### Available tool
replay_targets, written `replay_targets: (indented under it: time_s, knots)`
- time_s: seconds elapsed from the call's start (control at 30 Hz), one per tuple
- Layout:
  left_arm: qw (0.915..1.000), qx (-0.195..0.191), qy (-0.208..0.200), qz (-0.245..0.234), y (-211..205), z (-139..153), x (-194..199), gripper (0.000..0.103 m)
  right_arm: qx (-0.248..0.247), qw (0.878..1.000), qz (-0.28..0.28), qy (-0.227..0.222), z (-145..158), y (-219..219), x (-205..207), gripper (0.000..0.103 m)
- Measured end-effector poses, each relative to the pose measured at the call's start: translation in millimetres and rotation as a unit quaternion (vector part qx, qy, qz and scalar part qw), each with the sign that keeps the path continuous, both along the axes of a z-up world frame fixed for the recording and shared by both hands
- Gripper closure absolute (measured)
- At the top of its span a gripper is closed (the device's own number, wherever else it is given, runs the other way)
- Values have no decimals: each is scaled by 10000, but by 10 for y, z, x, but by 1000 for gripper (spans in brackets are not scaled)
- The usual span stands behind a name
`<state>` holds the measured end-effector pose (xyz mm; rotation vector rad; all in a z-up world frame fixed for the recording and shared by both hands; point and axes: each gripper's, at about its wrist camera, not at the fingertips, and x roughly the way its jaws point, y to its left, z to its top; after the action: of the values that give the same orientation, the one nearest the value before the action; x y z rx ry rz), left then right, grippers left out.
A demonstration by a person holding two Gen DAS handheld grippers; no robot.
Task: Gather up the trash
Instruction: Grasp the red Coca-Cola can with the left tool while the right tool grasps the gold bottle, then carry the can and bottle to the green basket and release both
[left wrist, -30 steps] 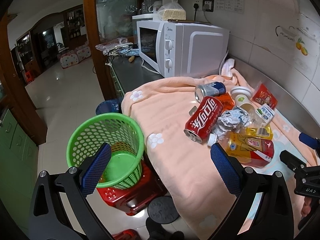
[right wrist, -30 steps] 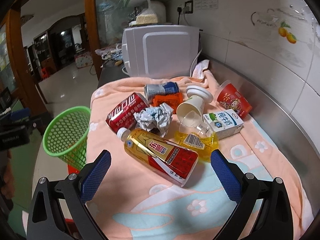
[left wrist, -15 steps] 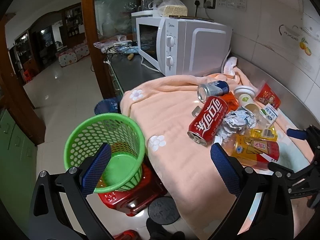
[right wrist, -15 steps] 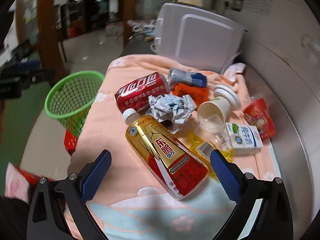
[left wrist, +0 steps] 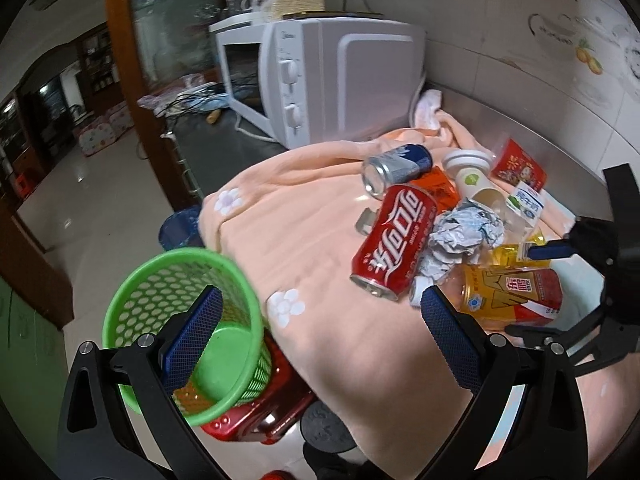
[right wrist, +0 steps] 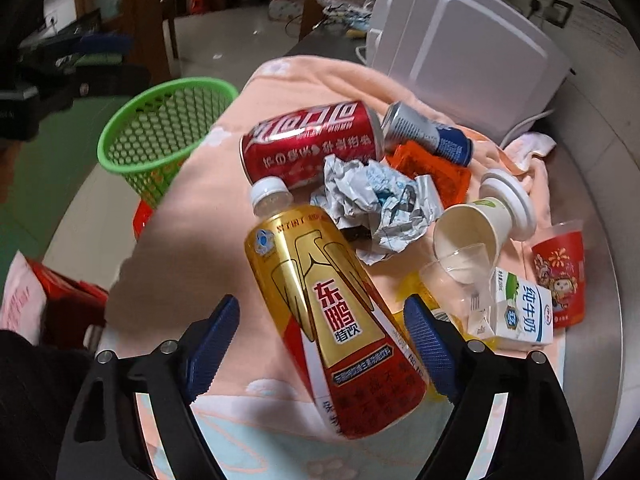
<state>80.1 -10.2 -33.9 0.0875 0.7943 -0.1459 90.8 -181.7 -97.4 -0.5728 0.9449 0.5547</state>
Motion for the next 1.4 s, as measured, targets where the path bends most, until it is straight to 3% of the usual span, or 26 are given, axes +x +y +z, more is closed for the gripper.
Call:
replay_targets:
  time_s: [0.23, 0.43, 0.67, 0.77, 1.0, 1.13, 1.4]
  knots:
    - [9987, 111, 91, -499, -205, -75, 258, 6, -295, 9994, 152, 11, -133, 52, 51, 22]
    - [9947, -30, 390, -948, -365, -223, 587, 6, -384, 9992, 118, 20, -171, 48, 45, 32]
    - [9893, 139, 742, -1247, -589, -477, 957, 7, -283, 9989, 70, 360, -147, -16, 11, 34]
    - [9876, 133, 859, -1309, -634, -556, 1045, 16, -265, 9986, 79, 453, -149, -22, -25, 34]
    - [9840, -60, 1065, -1424, -669, -684, 1160, 24, -298, 9984, 141, 459, -211, 77, 44, 31]
    - [9814, -75, 1150, -1532, -699, -735, 1202, 40, -371, 9984, 204, 369, -242, 167, 39, 30]
    - [9849, -308, 1079, -1319, -536, -687, 1123, 42, -281, 9991, 149, 292, -169, 186, -27, 34]
